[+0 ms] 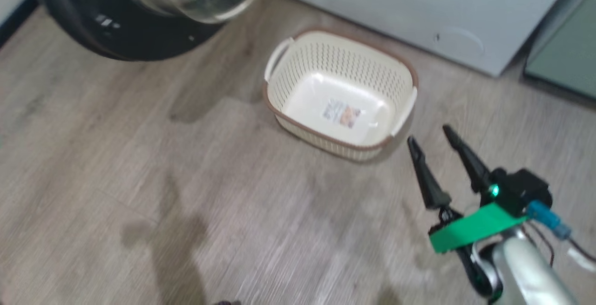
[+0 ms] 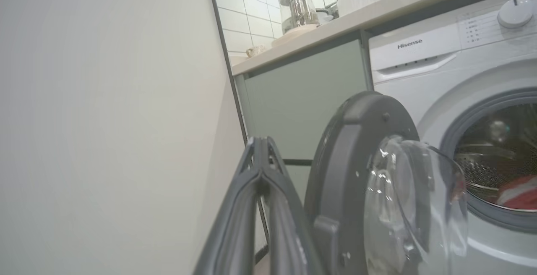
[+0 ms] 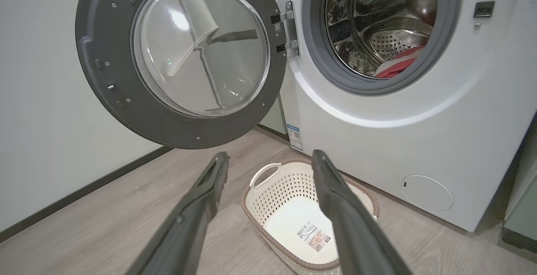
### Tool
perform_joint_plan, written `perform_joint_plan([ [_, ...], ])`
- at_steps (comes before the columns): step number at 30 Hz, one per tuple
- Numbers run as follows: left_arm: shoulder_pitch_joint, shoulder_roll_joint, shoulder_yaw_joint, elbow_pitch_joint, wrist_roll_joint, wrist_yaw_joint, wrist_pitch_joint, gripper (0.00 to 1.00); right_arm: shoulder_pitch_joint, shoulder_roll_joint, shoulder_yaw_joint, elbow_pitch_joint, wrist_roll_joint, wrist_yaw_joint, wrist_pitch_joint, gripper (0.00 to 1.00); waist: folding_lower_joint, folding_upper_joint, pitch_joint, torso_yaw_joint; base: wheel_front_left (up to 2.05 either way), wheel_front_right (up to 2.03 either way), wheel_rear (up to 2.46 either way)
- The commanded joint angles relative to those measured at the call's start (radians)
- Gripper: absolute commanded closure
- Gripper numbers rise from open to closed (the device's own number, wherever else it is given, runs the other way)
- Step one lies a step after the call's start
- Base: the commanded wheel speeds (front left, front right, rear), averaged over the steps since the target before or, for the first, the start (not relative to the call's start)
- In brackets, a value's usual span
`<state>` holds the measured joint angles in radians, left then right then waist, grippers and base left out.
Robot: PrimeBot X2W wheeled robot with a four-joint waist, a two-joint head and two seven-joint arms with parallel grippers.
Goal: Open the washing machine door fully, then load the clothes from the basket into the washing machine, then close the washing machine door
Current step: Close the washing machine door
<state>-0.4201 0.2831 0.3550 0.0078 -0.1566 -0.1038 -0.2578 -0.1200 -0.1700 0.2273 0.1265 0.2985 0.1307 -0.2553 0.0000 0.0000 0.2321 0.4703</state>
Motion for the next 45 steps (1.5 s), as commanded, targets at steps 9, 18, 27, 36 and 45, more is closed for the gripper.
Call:
perform_joint_plan([
  [9,-0.39,0.248,0.118,0.477,-0.117,-0.019,-0.002,1.0,-0.099,-0.04,0.046,-0.039,-0.001,0.0,-0.006,0.0,0.0,0.0,0.152,-0.13,0.0,0.0,0.0],
  [18,-0.636,0.348,0.247,0.943,-0.296,-0.008,0.12,1.0,-0.121,-0.031,0.076,-0.027,0.006,0.0,-0.006,0.0,0.0,0.0,0.156,-0.205,0.0,0.0,0.0],
  [27,-0.739,0.369,0.426,1.175,-0.508,0.006,0.276,1.0,-0.116,-0.023,0.078,-0.027,0.008,0.0,-0.006,0.0,0.0,0.0,0.151,-0.235,0.0,0.0,0.0],
  [36,-0.791,0.336,0.499,1.253,-0.621,0.004,0.445,1.0,-0.121,-0.019,0.077,-0.029,0.004,0.0,-0.006,0.0,0.0,0.0,0.154,-0.241,0.0,0.0,0.0],
  [45,-0.778,0.329,0.47,1.261,-0.625,-0.014,0.542,1.0,-0.127,-0.014,0.077,-0.026,0.002,0.0,-0.006,0.0,0.0,0.0,0.156,-0.245,0.0,0.0,0.0],
])
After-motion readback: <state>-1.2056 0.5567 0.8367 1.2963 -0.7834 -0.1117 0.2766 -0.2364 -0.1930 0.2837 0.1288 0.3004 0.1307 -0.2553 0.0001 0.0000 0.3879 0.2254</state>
